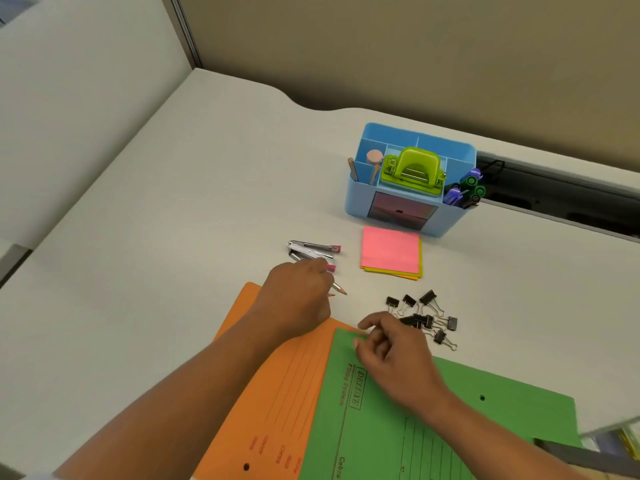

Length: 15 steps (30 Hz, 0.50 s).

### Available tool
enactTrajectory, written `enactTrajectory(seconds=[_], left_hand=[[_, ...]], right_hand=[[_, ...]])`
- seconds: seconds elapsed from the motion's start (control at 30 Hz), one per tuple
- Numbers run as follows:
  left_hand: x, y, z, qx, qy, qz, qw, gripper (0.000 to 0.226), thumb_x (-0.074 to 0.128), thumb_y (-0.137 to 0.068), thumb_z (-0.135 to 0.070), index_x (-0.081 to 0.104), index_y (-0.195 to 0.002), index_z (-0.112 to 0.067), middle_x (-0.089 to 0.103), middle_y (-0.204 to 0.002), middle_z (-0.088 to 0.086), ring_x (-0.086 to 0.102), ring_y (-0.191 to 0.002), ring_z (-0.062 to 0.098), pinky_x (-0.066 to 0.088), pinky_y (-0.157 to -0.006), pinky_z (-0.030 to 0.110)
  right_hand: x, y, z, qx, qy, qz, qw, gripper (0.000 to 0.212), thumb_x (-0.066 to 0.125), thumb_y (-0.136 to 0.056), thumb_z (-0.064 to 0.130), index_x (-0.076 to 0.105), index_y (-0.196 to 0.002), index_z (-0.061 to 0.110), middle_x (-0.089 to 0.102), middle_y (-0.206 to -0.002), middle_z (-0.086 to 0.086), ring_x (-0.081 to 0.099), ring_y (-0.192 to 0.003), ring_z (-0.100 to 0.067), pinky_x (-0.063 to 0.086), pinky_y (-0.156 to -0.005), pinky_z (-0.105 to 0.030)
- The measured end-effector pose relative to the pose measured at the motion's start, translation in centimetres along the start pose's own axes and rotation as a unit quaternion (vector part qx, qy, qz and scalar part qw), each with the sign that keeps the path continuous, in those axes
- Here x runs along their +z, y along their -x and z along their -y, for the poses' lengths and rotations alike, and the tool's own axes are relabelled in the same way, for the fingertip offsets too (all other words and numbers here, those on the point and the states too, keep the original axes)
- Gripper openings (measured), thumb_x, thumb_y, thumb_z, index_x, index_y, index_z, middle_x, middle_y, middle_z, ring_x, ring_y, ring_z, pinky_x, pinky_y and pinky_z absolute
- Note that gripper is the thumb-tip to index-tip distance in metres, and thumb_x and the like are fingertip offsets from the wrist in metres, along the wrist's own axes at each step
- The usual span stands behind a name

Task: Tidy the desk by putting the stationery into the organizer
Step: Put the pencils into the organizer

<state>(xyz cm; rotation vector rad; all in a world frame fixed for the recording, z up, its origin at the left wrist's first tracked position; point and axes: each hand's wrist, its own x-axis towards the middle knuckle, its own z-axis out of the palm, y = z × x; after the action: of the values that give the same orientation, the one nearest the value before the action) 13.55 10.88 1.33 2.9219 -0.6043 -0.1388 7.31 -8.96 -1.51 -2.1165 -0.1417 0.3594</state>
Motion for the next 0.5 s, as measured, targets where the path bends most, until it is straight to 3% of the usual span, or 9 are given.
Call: enactTrajectory(seconds=[0.13,0.2,0.3,0.4,0.5], left_hand=[[-4.7,0.0,-0.5,-0.023,0.140,-0.143,0.980,0.010,0.066,-0.075,-0.028,0.068,-0.083,-0.021,0.058,-0.086,-0.009,0.056,-0.071,0.010,0.046,-0.057,0.027],[-9.0,-0.2,-0.8,-0.009,0.221,-0.233,0.947,0.008,0.069,-0.073,-0.022,0.067,-0.080,-0.018,0.058,-0.080,-0.008,0.051,-0.063,0.009,0.043,-0.057,0.023],[-15.4,-1.1,-0.8,0.013,0.268,-0.343,0.900,0.008,0.070,-0.077,-0.014,0.066,-0.082,-0.018,0.063,-0.077,-0.007,0.057,-0.060,0.011,0.040,-0.057,0.014],[-18.6,-3.3,0.0,-0.009,0.273,-0.391,0.879,0.004,0.069,-0.079,-0.018,0.070,-0.083,-0.016,0.065,-0.074,-0.012,0.060,-0.059,0.006,0.040,-0.056,0.011],[-18.4,-6.4,0.9,-0.057,0.236,-0.364,0.899,0.009,0.067,-0.080,-0.024,0.072,-0.084,-0.018,0.065,-0.073,-0.013,0.058,-0.058,-0.003,0.041,-0.057,0.006]], right_hand=[[0.6,0.5,-0.4,-0.026,0.022,0.026,0.999,0.018,0.071,-0.084,0.026,0.059,-0.093,0.036,0.060,-0.066,0.011,0.058,-0.061,-0.007,0.044,-0.055,-0.015],[0.7,0.6,-0.7,-0.032,0.028,0.032,0.999,0.019,0.070,-0.084,0.030,0.056,-0.091,0.041,0.060,-0.068,0.011,0.059,-0.065,-0.007,0.048,-0.056,-0.017],[0.9,0.8,-1.4,-0.048,0.040,0.033,0.997,0.013,0.066,-0.082,0.041,0.056,-0.091,0.041,0.060,-0.069,0.013,0.059,-0.066,-0.009,0.051,-0.057,-0.021],[0.9,1.0,-1.6,-0.062,0.053,0.029,0.996,0.016,0.062,-0.080,0.048,0.058,-0.092,0.038,0.059,-0.069,0.014,0.060,-0.067,-0.011,0.051,-0.057,-0.021],[0.9,1.0,-1.6,-0.074,0.061,0.023,0.995,0.017,0.061,-0.080,0.049,0.057,-0.092,0.037,0.058,-0.069,0.015,0.059,-0.067,-0.011,0.050,-0.056,-0.019]])
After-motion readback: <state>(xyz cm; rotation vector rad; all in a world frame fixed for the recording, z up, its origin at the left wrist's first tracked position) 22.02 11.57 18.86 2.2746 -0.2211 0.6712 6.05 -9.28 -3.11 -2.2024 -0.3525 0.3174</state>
